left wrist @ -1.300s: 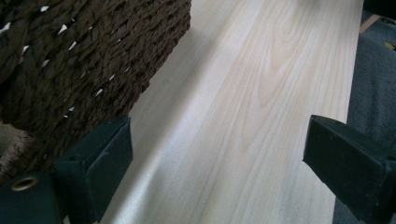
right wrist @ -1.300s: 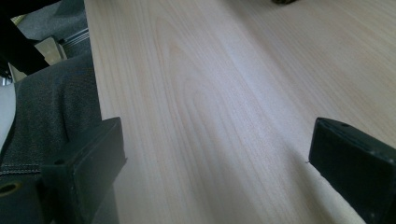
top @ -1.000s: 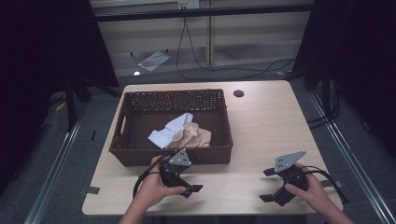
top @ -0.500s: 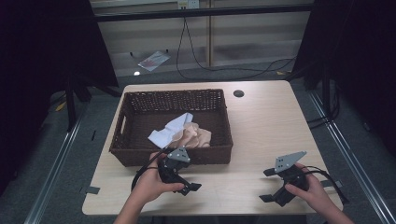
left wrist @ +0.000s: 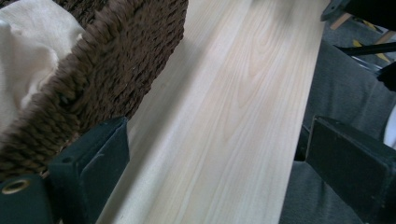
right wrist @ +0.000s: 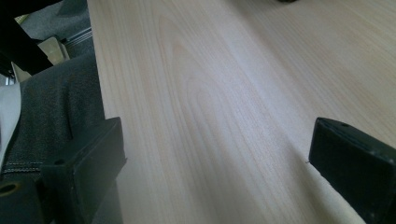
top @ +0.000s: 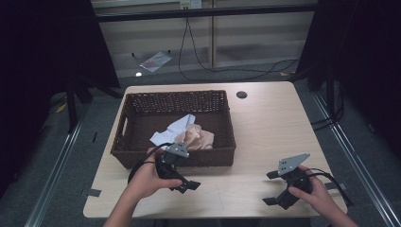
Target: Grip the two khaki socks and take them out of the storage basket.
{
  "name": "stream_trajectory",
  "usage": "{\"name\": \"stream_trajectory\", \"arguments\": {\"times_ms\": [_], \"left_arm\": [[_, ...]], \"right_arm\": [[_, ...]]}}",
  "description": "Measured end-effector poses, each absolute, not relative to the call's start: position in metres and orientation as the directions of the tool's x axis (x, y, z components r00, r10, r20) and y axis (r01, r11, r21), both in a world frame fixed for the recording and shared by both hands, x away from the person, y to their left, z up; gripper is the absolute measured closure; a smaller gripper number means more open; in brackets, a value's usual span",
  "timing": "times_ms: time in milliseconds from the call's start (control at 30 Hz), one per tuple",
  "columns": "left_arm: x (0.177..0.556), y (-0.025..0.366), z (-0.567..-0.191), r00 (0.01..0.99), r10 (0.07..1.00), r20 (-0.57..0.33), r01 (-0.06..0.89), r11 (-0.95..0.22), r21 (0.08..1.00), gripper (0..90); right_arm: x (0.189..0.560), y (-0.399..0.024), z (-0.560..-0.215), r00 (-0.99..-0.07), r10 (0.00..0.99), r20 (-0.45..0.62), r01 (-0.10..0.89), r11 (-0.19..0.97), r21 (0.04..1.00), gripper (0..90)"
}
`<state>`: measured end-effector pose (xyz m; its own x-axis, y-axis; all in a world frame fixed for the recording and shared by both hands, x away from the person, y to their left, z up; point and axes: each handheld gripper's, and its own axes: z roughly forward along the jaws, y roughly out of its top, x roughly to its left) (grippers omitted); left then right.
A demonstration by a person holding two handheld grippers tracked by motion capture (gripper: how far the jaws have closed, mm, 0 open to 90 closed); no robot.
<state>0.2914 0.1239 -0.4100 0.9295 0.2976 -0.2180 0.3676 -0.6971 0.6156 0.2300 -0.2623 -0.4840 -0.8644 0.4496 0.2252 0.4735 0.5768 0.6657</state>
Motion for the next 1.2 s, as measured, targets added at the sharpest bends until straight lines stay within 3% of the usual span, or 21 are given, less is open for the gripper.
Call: {"name": "stream_trajectory", "arguments": {"times_ms": [667,1200], "left_arm": [[0.305,0.120,-0.376,0.938,0.266,-0.222,0.347,-0.740,0.577,3.7],[0.323,0.110,-0.354,0.924,0.296,-0.243,0.381,-0.771,0.510,3.9]], "right_arm": [[0.229,-0.262,-0.484,-0.865,0.446,0.229,0.474,0.580,0.663,3.3],[0.229,-0.262,-0.484,-0.866,0.445,0.228,0.473,0.581,0.662,3.3]]}}
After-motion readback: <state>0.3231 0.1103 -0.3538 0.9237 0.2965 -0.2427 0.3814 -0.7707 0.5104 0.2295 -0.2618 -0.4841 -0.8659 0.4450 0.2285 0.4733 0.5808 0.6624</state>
